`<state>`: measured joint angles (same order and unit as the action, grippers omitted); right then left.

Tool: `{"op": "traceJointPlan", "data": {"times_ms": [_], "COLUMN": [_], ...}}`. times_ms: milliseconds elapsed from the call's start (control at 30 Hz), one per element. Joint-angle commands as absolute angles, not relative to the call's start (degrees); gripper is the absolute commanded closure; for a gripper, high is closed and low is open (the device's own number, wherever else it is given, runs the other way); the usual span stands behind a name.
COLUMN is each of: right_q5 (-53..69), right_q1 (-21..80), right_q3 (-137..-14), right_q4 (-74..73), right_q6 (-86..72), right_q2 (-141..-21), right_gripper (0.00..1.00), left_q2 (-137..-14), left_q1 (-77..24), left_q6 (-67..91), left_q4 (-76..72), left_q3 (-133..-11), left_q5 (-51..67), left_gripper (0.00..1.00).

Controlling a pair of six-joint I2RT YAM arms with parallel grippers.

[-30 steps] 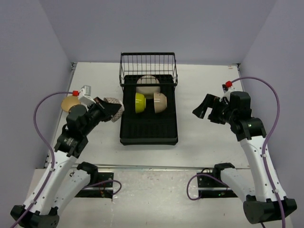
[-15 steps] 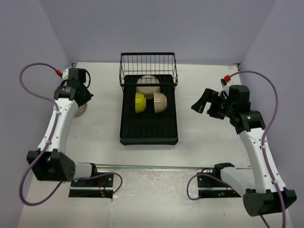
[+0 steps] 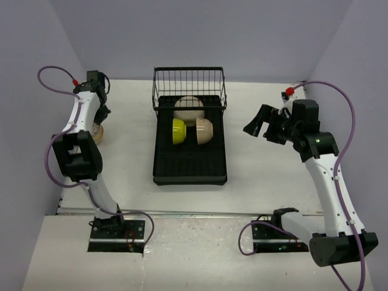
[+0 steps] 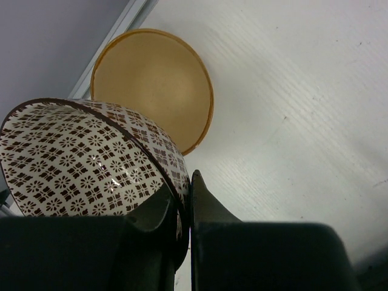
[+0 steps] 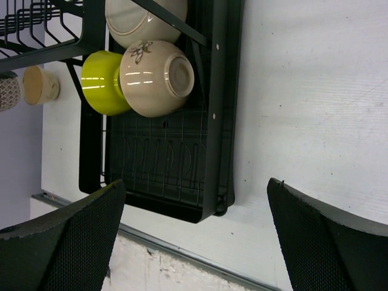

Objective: Unload the bowls from the dish rack

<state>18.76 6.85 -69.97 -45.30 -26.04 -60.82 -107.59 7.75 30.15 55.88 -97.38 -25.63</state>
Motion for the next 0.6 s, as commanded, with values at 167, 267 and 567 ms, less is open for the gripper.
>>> {"op": "traceJointPlan", "data": {"times_ms": [167,267,567], "right_q5": [18.2,17.8,19.1], "right_q1": [7.0,7.0,7.0], "right_q3": [-73.4,-74.2,-75.1], "right_q4": [-45.5,-45.6,-44.9], "right_q6": [-25.4,-25.5,-26.2], "right_q2": [-61.6,-61.8,-61.9], "right_gripper": [0.01,0.01,0.01], "left_q2": [-113.7,-115.9,-121.6], "left_q1": [10.6,10.8,11.2], "left_q6": [26.2,25.8,24.9], "left_q4": [55.0,54.9,54.4], "left_q3": [-104.9,-105.2,-107.6], "left_q5": [-28.1,-28.0,-29.0], "left_gripper": [1.0,1.0,1.0]}}
